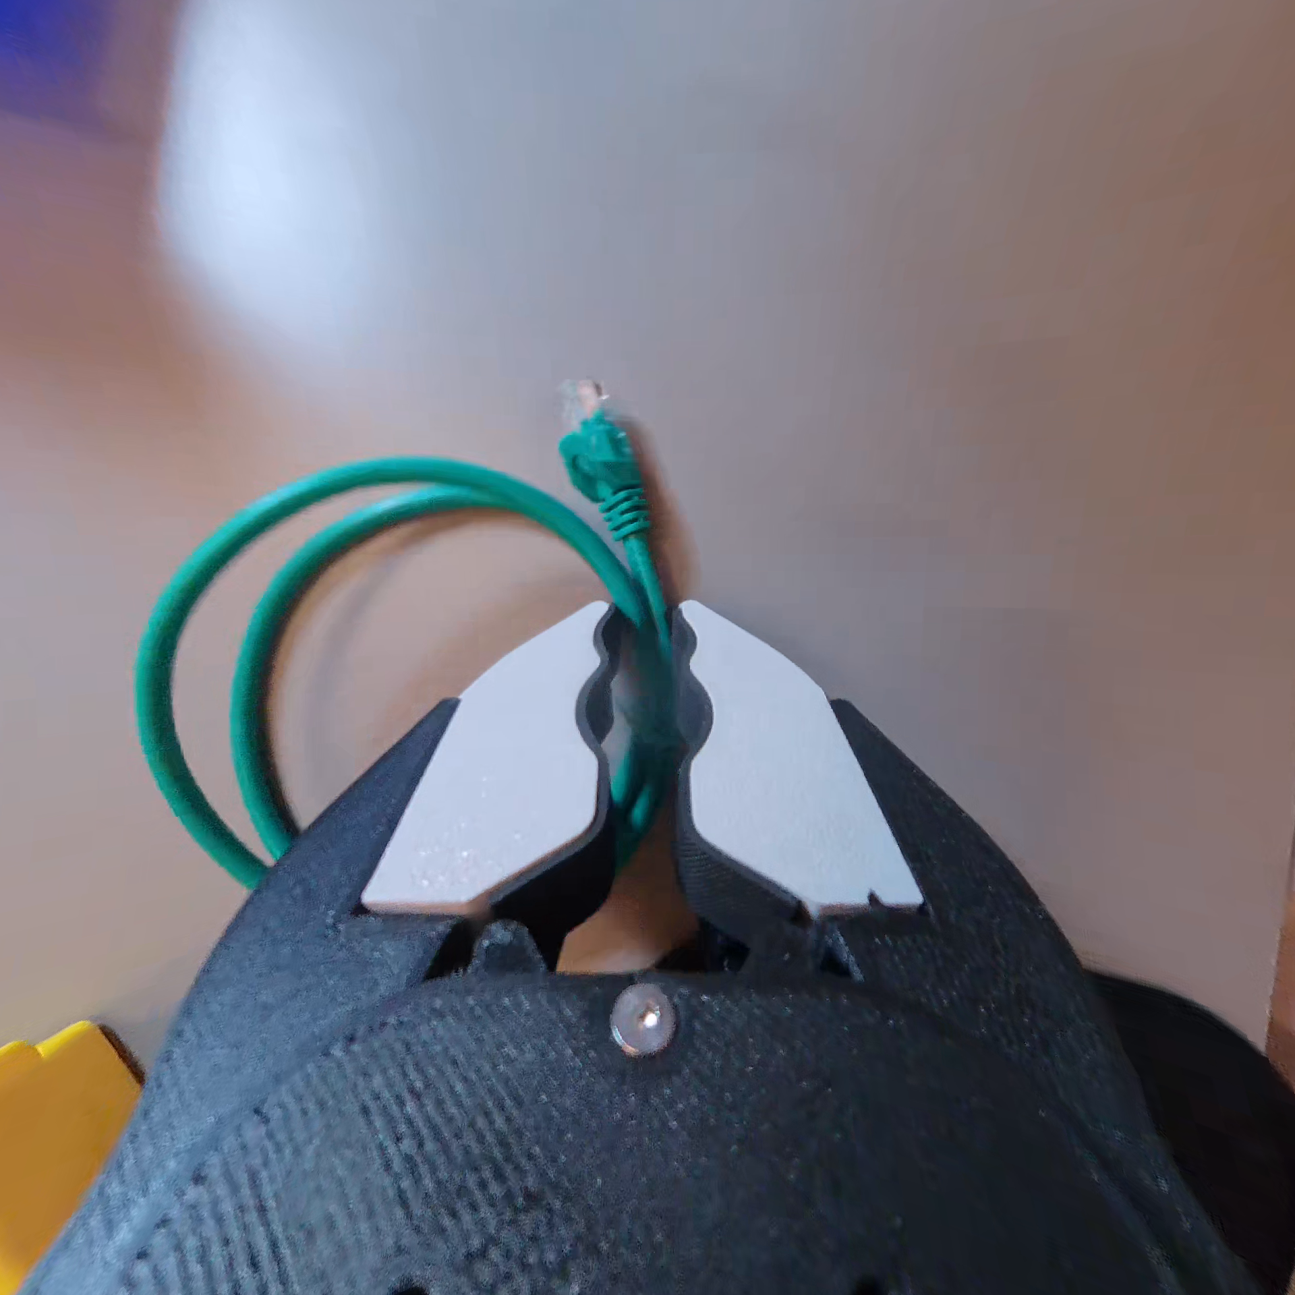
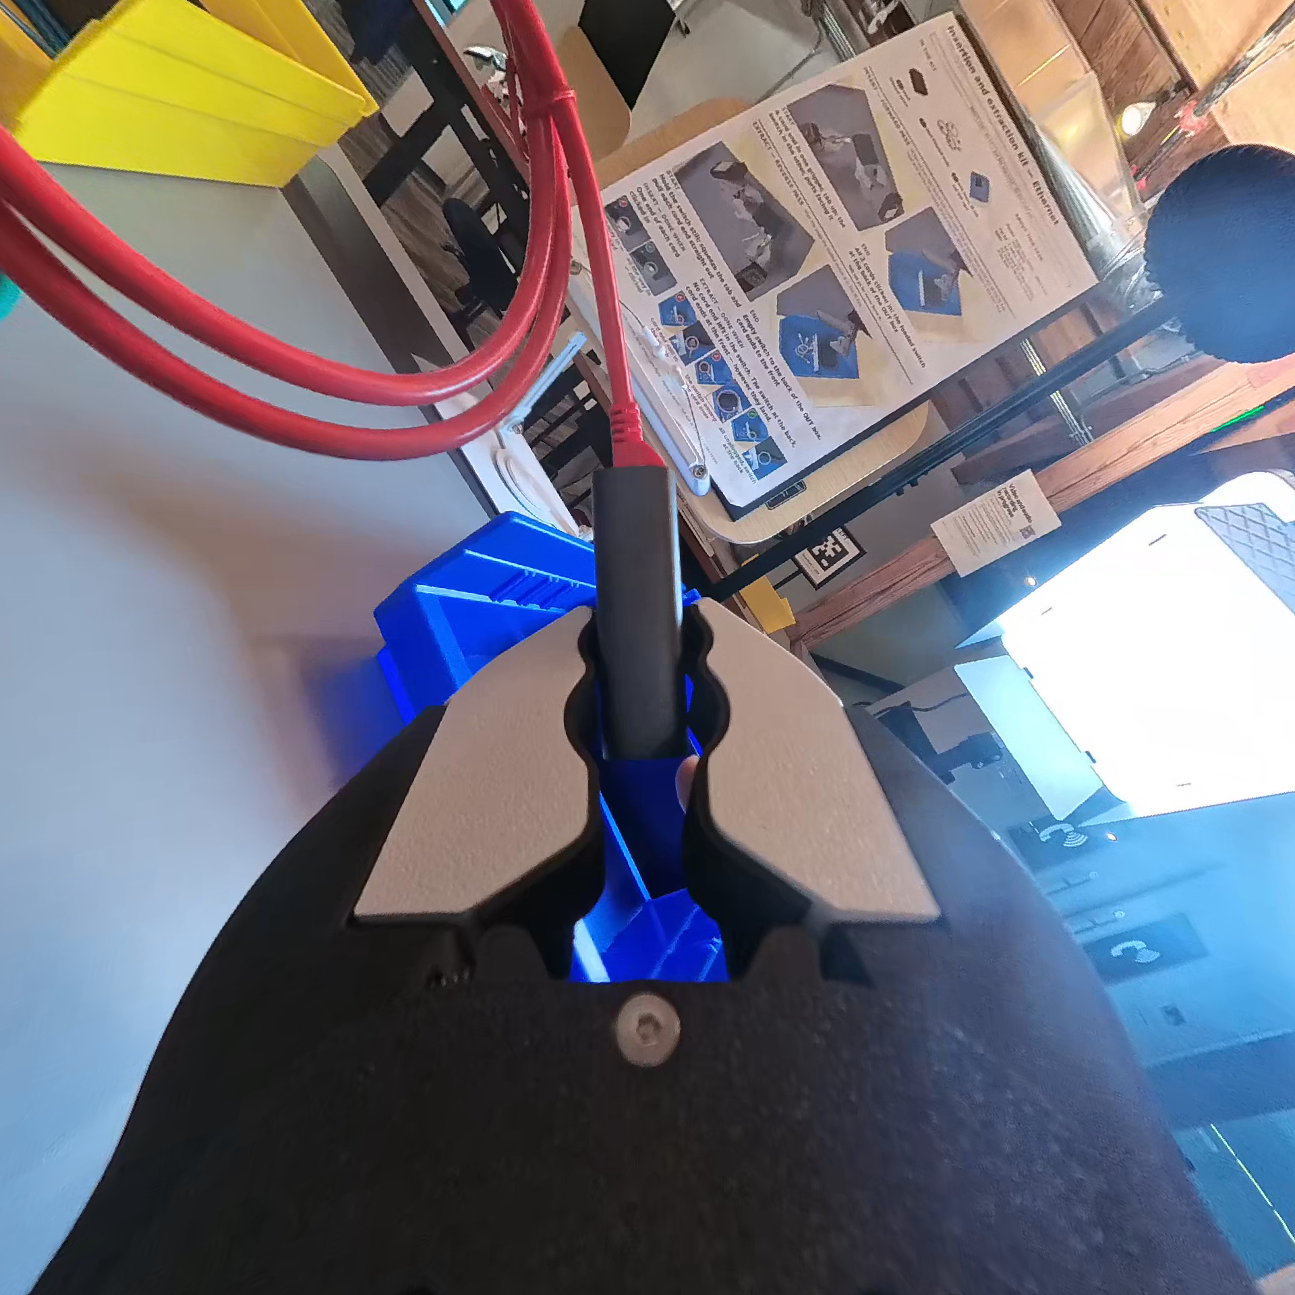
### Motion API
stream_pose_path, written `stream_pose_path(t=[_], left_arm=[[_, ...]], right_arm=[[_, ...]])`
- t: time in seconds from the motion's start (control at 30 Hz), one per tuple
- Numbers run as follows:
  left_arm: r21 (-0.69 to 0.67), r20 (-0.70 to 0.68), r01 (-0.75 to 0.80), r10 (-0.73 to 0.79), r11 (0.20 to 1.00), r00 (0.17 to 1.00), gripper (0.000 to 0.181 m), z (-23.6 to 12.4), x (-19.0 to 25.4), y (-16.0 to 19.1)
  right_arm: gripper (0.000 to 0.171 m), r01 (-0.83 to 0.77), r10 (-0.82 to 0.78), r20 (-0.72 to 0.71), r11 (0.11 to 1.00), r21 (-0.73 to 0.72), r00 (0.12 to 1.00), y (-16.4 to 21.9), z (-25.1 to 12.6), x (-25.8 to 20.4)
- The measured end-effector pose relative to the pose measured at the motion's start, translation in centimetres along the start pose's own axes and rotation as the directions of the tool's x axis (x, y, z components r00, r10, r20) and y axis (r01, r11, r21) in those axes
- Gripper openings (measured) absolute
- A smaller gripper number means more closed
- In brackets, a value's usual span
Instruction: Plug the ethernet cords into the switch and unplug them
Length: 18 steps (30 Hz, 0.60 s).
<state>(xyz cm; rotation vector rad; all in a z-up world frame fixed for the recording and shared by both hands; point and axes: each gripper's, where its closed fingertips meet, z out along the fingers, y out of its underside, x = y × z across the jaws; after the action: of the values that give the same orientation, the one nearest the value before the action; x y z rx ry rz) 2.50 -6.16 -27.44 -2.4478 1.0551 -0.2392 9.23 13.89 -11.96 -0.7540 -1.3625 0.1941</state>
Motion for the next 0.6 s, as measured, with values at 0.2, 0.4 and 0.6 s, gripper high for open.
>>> stream_pose_path(t=[0.2, 0.4, 0.6], left_arm=[[0.024, 0.006, -0.03, 0.03, 0.999, 1.0, 0.012, -0.9, -0.2, 1.5], [0.133, 0.174, -0.001, -0.023, 0.991, 0.985, 0.011, -5.7, -4.0, 1.2], [0.237, 0.259, -0.014, -0.049, 0.971, 0.965, 0.011, -11.7, -5.2, -0.9]], right_arm=[[0.022, 0.047, -0.05, 0.069, 0.998, 0.05, 0.996, -0.8, 0.1, -2.0], [0.022, 0.153, -0.159, 0.161, 0.987, 0.05, 0.974, -0.9, 0.3, -5.0], [0.022, 0.318, -0.325, 0.261, 0.945, 0.069, 0.909, -1.2, 0.6, -8.9]])
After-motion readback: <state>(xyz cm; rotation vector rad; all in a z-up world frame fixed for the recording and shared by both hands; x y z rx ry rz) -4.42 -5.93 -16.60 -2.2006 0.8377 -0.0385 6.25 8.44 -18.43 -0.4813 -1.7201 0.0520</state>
